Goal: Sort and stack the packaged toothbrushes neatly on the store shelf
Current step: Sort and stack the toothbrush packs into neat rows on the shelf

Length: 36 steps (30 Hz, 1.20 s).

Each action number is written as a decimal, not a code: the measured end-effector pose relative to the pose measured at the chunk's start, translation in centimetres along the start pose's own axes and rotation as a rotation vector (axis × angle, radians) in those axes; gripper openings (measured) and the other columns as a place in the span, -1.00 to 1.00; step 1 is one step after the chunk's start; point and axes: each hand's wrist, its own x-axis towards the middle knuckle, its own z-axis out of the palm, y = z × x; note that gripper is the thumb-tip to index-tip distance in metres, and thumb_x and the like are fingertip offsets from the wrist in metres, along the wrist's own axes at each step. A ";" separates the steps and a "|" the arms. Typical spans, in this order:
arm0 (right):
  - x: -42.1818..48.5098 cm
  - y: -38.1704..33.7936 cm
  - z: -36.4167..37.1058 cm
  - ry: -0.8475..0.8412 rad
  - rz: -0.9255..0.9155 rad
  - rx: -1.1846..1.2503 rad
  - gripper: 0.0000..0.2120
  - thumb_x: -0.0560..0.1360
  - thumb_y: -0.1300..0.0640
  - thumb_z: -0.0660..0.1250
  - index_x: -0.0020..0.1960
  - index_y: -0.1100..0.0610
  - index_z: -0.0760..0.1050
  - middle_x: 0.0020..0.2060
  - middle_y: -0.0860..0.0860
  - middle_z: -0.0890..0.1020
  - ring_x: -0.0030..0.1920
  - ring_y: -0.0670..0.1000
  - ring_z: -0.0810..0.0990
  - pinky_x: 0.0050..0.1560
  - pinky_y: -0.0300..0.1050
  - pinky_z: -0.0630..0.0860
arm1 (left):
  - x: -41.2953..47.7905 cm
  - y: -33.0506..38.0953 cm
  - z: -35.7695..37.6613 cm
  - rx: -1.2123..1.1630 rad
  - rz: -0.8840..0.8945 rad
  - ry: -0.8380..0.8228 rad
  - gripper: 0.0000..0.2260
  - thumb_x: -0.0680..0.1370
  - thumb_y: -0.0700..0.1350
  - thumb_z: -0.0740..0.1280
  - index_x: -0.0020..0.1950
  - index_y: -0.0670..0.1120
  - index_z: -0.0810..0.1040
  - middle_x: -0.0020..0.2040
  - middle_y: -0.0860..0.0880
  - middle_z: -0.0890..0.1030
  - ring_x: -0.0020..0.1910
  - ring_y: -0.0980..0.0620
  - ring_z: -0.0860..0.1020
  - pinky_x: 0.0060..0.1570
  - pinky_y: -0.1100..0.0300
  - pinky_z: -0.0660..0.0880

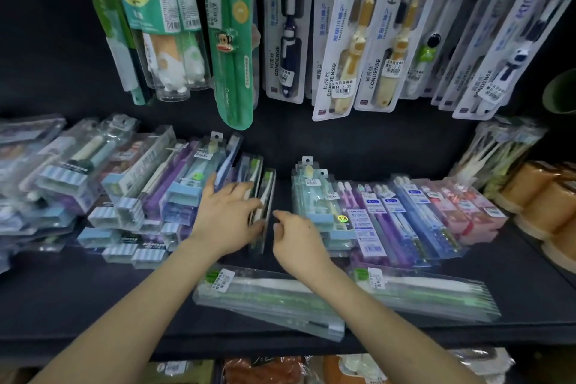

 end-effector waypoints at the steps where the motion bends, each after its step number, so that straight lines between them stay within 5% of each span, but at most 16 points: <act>1: 0.3 0.0 0.5 -0.025 0.014 0.017 -0.69 0.58 0.26 0.14 0.29 0.25 0.44 0.06 0.19 0.61 0.05 0.18 0.57 -0.01 -0.04 0.48 | -0.1 -0.3 -0.1 -0.020 -0.020 0.023 -0.67 0.51 0.22 0.19 0.19 0.18 0.58 0.41 0.03 0.41 0.39 0.01 0.34 0.42 -0.12 -0.21; 6: 2.1 0.3 2.3 -0.115 0.085 0.021 -0.56 0.64 0.06 0.08 0.49 0.16 0.20 0.13 0.23 0.57 0.17 0.19 0.51 0.10 -0.01 0.44 | -0.2 -0.2 0.0 0.091 0.003 -0.061 -0.70 0.51 0.16 0.16 0.17 0.26 0.56 0.34 0.10 0.43 0.39 0.02 0.27 0.39 -0.19 -0.22; 11: 2.7 0.7 2.4 -0.116 0.093 0.047 -0.55 0.61 0.06 0.16 0.47 0.11 0.24 0.16 0.20 0.55 0.20 0.17 0.49 0.11 -0.07 0.42 | 0.0 -0.6 0.5 0.110 -0.007 -0.024 -0.67 0.55 0.19 0.10 0.20 0.26 0.55 0.29 0.11 0.49 0.36 0.03 0.31 0.42 -0.18 -0.14; 16: 2.5 0.4 1.6 -0.133 0.063 -0.013 -0.57 0.50 -0.02 0.33 0.27 0.17 0.39 -0.01 0.08 0.58 0.04 0.11 0.56 -0.13 -0.11 0.44 | 0.1 -0.3 0.5 0.073 -0.032 -0.025 -0.66 0.57 0.16 0.05 0.21 0.26 0.55 0.22 0.12 0.54 0.34 0.02 0.33 0.42 -0.20 -0.17; 18: 2.5 0.3 1.2 -0.142 0.078 -0.022 -0.58 0.46 -0.05 0.37 0.18 0.16 0.38 -0.22 -0.03 0.49 -0.14 0.04 0.52 -0.31 -0.16 0.36 | 0.3 -0.4 0.4 0.085 -0.035 -0.068 -0.64 0.58 0.15 0.03 0.28 0.28 0.49 0.25 0.13 0.52 0.36 0.01 0.31 0.42 -0.22 -0.19; 22: 2.3 0.0 0.8 -0.141 0.148 0.020 -0.61 0.46 0.02 0.38 0.16 0.15 0.31 -0.29 -0.08 0.40 -0.24 -0.01 0.46 -0.45 -0.27 0.27 | 0.5 -0.4 0.0 0.106 -0.042 -0.128 -0.50 0.55 0.24 0.09 0.47 0.14 0.28 0.32 0.11 0.48 0.41 -0.01 0.25 0.41 -0.24 -0.22; 25: 1.8 -0.2 0.9 -0.141 0.218 0.184 -0.60 0.49 0.18 0.29 0.29 0.20 0.30 -0.15 0.01 0.48 -0.17 0.07 0.60 -0.24 -0.03 0.59 | 0.5 -0.5 -0.2 0.091 -0.040 -0.139 -0.50 0.55 0.27 0.06 0.40 0.10 0.40 0.30 0.12 0.50 0.40 0.00 0.27 0.42 -0.24 -0.21; 27: 1.5 -0.2 0.8 -0.146 0.281 0.281 -0.50 0.49 0.28 0.23 0.41 0.19 0.25 -0.01 0.05 0.45 -0.05 0.12 0.62 -0.06 0.10 0.63 | 0.4 -0.6 -0.3 0.099 -0.013 -0.162 -0.56 0.57 0.25 0.04 0.35 0.16 0.45 0.32 0.13 0.47 0.41 0.00 0.26 0.41 -0.27 -0.21; 32: 1.0 -0.1 0.3 -0.186 0.273 0.206 -0.39 0.46 0.36 0.17 0.50 0.20 0.20 0.34 0.19 0.41 0.02 0.17 0.62 0.02 0.11 0.61 | -0.1 -1.0 -0.4 0.128 0.066 -0.179 -0.58 0.55 0.30 0.09 0.35 0.23 0.45 0.34 0.13 0.43 0.41 -0.01 0.23 0.39 -0.31 -0.25; 36: 0.9 0.2 -0.1 -0.206 0.259 0.019 -0.60 0.52 0.33 0.17 0.36 0.29 0.38 0.18 0.21 0.52 -0.12 0.20 0.65 -0.15 0.03 0.64 | 0.0 -1.5 -0.6 0.117 0.109 -0.206 -0.58 0.55 0.29 0.11 0.36 0.24 0.43 0.40 0.13 0.38 0.43 -0.01 0.19 0.36 -0.31 -0.31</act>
